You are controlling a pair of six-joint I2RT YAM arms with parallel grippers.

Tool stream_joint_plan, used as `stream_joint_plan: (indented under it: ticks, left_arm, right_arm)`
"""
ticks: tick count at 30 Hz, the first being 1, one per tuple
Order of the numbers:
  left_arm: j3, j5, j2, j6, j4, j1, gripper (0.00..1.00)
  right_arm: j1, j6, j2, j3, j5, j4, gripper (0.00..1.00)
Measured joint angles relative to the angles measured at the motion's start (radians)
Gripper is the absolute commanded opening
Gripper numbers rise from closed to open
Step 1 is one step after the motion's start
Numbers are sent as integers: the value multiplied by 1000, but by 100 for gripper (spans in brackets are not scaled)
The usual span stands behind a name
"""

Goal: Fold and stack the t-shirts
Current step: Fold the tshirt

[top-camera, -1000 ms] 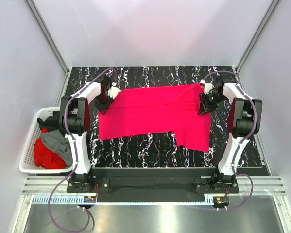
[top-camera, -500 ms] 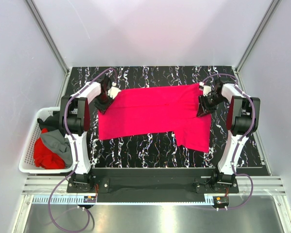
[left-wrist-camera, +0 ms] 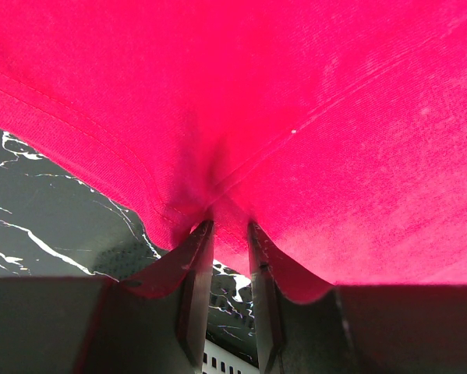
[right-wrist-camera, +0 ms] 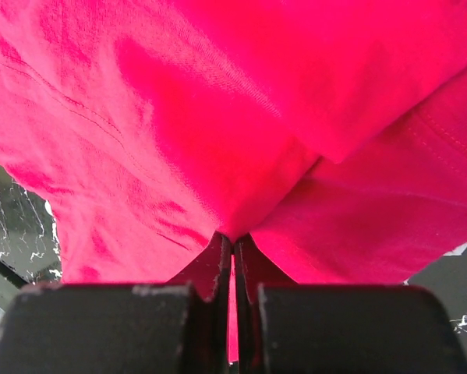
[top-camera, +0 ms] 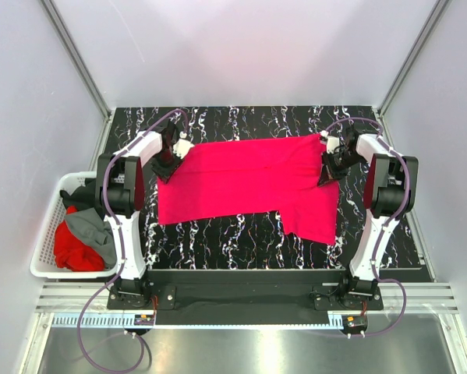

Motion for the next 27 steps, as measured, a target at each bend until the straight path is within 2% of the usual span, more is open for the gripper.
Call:
stream_joint_plan:
  ticks: [12, 27]
  left_arm:
    - [0, 0, 0, 3, 0, 0, 29]
    - [0, 1, 0, 8, 0, 0, 28]
  right_arm:
    - [-3, -1, -72, -19, -30, -66, 0]
    - [-3, -7, -75, -18, -66, -168, 2]
